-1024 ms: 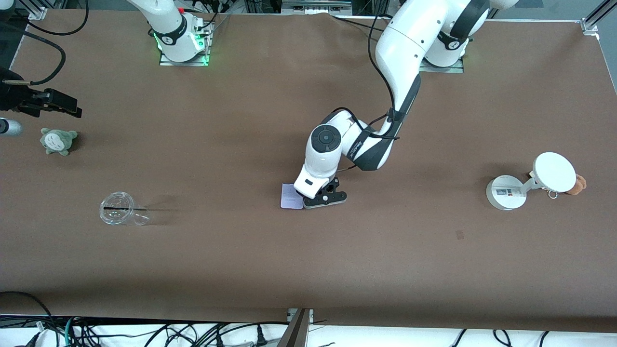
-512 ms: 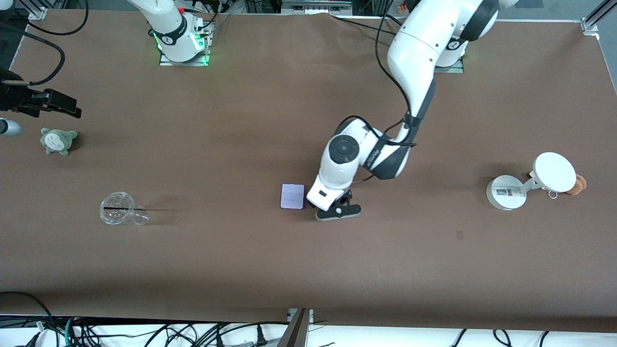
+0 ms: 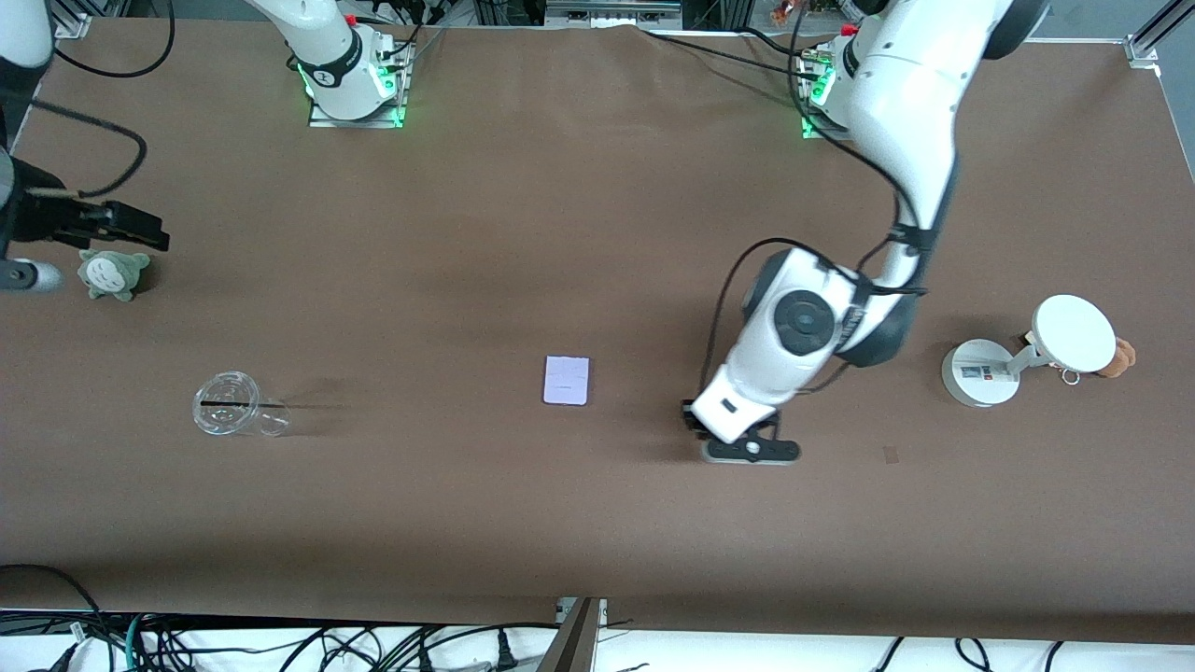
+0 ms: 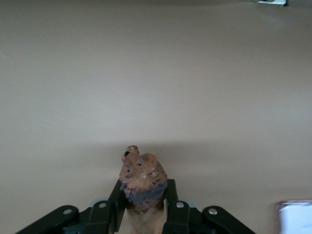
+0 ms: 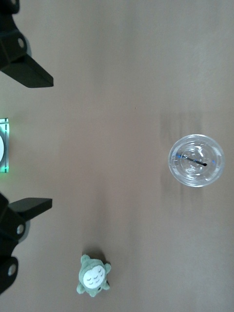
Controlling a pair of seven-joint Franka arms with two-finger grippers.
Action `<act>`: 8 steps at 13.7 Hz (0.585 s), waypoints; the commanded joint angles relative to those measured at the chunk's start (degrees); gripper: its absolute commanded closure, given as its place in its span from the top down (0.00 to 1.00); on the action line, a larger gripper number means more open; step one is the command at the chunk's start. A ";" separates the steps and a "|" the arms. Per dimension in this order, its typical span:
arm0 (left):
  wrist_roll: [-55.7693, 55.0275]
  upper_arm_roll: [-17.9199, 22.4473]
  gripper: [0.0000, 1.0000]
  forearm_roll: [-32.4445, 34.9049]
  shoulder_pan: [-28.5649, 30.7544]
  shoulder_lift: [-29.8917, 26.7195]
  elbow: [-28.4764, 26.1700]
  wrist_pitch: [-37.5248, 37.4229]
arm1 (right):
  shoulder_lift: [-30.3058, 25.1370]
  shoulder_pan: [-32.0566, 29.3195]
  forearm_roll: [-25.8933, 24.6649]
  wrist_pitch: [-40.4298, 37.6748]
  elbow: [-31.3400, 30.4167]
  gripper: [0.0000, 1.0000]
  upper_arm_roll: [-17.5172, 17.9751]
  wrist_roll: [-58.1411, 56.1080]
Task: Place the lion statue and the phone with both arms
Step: 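Lift the lion with the left gripper while the right gripper reaches out, then carry the lion toward the white lamp while the right gripper reaches the phone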
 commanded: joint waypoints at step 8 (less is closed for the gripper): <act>31.54 -9.05 0.00 1.91 26.32 -11.65 -14.39 -11.06 | 16.27 17.90 6.55 22.04 1.13 1.00 1.66 19.99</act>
